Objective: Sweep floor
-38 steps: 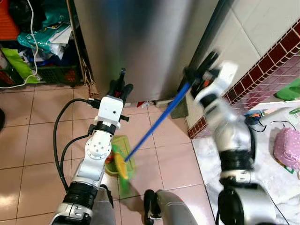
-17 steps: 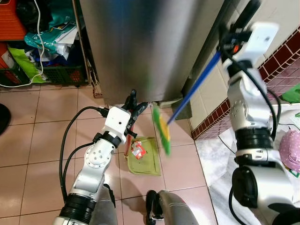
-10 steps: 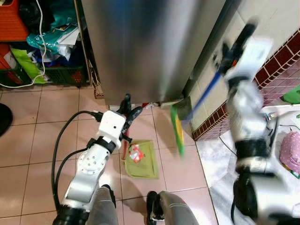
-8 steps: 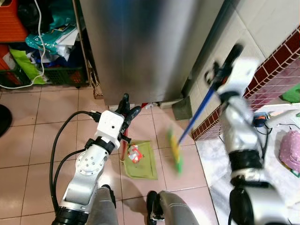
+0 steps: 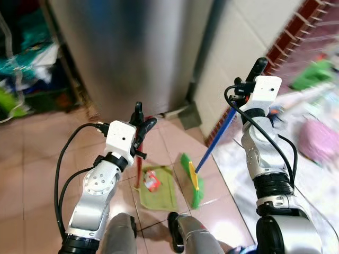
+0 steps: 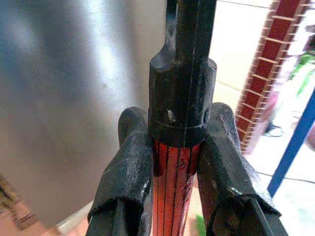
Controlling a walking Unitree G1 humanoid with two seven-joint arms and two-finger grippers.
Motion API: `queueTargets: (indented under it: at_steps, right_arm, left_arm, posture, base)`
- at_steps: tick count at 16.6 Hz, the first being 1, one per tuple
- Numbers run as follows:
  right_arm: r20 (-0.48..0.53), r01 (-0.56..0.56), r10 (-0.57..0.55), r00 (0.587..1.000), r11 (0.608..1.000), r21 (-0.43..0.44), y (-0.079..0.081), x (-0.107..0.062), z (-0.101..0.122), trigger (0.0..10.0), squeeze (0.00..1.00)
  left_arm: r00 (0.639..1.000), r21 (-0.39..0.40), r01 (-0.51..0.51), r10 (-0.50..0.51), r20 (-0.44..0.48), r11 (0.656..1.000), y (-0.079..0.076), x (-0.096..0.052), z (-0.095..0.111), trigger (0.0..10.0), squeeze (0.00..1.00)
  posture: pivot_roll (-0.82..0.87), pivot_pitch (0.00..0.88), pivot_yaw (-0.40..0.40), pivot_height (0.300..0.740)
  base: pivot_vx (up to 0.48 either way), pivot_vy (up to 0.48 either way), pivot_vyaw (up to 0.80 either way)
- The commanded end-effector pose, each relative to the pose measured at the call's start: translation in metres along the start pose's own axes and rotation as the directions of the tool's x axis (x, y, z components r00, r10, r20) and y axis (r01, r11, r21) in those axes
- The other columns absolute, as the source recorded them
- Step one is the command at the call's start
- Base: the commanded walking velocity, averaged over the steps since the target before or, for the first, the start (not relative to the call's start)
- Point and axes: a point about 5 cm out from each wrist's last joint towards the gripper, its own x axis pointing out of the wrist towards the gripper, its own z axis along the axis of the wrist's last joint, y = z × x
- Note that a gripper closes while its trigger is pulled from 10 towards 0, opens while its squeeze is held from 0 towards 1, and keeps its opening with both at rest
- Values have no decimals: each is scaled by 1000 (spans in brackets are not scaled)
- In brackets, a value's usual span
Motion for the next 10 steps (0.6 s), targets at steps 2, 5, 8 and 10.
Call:
queueTargets:
  at_steps: [2, 5, 8, 10]
  right_arm:
    - [-27, 14, -15, 1000, 1000, -9, -4, -1, -4, 10000, 0]
    - [-35, 14, -14, 999, 1000, -2, -4, -3, -7, 10000, 0]
    - [-43, 14, -14, 999, 1000, -2, -4, -2, -8, 10000, 0]
    - [-47, 15, -15, 999, 1000, -4, -5, -2, -9, 10000, 0]
  left_arm:
    - [999, -2, 3, -3, 49, 1000, 0, 1, 13, 10000, 0]
    - [999, -9, 1, -1, 50, 1000, 2, 1, 15, 10000, 0]
    - [999, -7, 1, 0, 53, 1000, 3, 2, 16, 10000, 0]
    - [999, -5, 0, 1, 53, 1000, 5, 3, 17, 10000, 0]
  posture:
    - [13, 144, -71, 740]
    - [13, 144, -71, 740]
    - [14, 145, -72, 740]
    - [14, 147, -72, 740]
  base:
    - [0, 293, -400]
    - [0, 324, 0]
    - [0, 371, -356]
    - [0, 399, -800]
